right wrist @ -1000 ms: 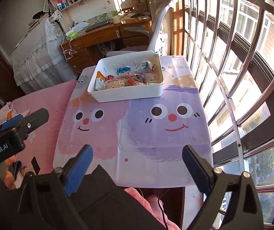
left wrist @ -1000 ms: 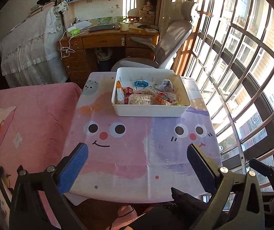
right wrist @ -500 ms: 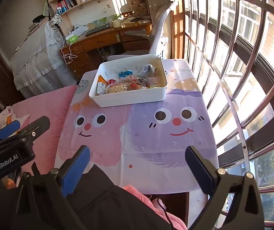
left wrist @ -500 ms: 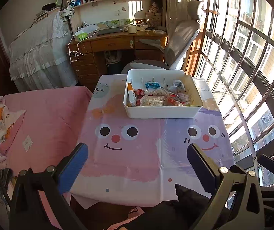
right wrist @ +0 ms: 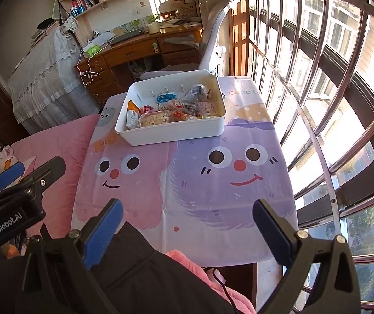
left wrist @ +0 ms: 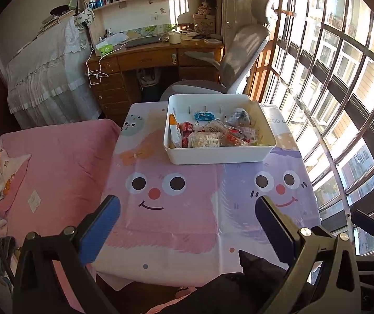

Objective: Organize snacks

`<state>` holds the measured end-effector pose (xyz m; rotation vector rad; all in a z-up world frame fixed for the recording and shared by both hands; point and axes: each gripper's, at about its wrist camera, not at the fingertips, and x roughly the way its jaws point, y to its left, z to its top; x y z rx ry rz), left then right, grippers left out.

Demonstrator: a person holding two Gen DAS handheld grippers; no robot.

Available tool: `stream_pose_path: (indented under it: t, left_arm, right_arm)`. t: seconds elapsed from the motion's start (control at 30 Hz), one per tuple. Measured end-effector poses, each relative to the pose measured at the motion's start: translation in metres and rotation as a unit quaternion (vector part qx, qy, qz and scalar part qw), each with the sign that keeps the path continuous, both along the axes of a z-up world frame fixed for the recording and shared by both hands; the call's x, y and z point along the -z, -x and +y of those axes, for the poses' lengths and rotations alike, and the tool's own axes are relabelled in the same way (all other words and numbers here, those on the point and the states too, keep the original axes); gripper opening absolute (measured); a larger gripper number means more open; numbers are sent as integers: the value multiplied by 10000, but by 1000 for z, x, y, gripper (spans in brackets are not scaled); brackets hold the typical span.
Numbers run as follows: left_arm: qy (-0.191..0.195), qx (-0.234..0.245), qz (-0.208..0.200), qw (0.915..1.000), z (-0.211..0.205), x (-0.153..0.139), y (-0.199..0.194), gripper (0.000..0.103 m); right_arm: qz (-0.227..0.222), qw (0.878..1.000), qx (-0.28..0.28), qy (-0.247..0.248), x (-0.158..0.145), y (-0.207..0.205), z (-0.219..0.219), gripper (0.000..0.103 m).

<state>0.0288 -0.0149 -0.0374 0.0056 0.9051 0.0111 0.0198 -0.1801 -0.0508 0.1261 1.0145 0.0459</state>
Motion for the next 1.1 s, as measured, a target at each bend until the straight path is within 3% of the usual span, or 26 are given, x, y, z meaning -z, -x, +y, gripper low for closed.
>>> stream_pose_path:
  t: [1.1]
  left_arm:
    - [34, 18, 145, 9999, 9, 9, -20, 102]
  right_arm:
    - [205, 9998, 45, 39, 7, -15, 11, 100]
